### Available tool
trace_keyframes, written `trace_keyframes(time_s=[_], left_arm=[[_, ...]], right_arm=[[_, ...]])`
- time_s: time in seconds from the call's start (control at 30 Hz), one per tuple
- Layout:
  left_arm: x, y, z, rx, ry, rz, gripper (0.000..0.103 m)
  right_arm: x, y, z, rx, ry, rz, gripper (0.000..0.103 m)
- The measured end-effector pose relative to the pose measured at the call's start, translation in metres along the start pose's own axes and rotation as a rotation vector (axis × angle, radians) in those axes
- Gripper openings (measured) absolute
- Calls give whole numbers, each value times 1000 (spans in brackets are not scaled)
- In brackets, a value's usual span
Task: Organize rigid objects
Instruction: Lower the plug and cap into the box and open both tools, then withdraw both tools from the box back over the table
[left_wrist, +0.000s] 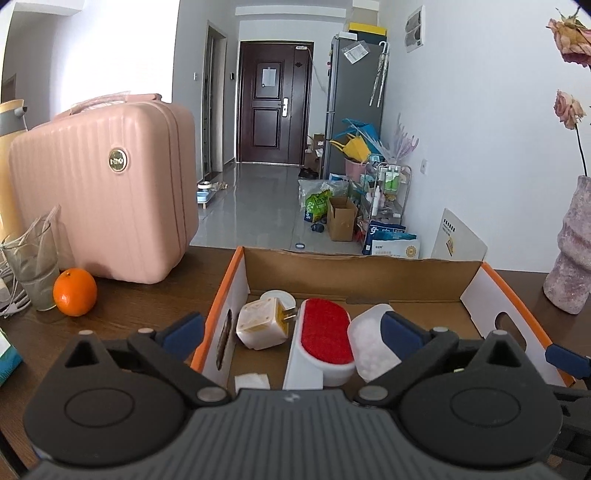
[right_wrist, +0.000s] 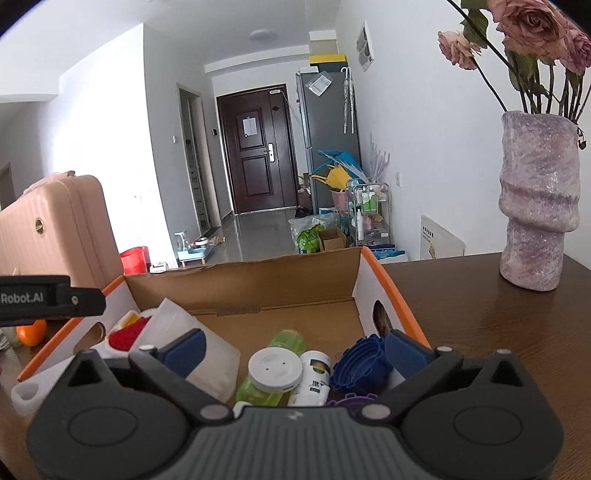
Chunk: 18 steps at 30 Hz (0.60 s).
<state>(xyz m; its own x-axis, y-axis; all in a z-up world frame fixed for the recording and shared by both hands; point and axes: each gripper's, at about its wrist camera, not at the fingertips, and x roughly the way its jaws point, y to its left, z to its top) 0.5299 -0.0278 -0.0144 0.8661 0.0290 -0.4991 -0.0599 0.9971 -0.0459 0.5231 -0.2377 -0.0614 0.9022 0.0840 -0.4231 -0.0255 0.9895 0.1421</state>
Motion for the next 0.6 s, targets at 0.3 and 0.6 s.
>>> trace_keyframes(time_s=[0.3,0.6], left_arm=[[-20,1,-2,16,-41,11,103],[-63,15,-9,9,-105,25,103]], right_arm=[[-15,-1,5,5,-36,-2,103],[-56,-8,11,12,-82,7,103]])
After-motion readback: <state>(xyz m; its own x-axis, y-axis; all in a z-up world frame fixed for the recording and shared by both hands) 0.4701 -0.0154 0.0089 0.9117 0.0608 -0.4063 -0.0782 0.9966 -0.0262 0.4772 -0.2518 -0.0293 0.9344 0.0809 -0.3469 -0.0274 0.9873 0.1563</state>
